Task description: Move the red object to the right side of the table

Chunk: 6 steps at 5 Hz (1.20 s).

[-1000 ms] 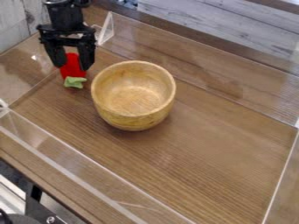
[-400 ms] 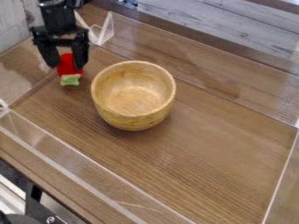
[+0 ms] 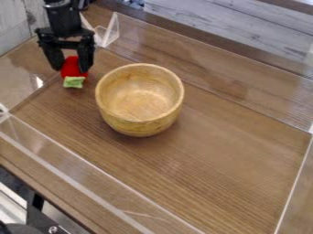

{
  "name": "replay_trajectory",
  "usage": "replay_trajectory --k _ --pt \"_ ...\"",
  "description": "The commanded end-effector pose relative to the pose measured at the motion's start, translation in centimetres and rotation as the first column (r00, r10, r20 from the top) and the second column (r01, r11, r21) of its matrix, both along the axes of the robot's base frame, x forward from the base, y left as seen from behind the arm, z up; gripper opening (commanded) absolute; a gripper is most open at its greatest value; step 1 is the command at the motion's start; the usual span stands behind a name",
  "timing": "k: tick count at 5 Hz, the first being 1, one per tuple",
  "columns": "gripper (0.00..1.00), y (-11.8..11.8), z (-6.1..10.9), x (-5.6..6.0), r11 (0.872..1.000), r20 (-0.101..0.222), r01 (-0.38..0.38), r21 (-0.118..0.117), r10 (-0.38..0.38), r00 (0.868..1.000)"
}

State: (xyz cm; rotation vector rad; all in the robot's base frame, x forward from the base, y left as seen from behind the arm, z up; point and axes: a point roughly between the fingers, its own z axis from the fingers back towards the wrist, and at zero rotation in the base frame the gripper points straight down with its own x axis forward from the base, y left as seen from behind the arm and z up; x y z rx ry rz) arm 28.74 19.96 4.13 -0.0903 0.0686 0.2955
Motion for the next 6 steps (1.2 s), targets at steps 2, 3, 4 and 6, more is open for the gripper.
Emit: replay_trajectory --k 2,3,4,6 --pt "1.0 1.7 0.9 1.4 0.997 0.049 0.058 0.046 -0.061 0.997" --pt "0.0 1.7 1.1 2.0 0.994 0.045 0.097 0.049 -0.099 0.994" --pt "0.0 1.4 1.7 1.8 0.998 0.047 0.039 0.047 -0.042 0.998" --pt "0.0 0.3 4.0 1.3 0.999 0.079 -0.004 0.045 0.0 0.997"
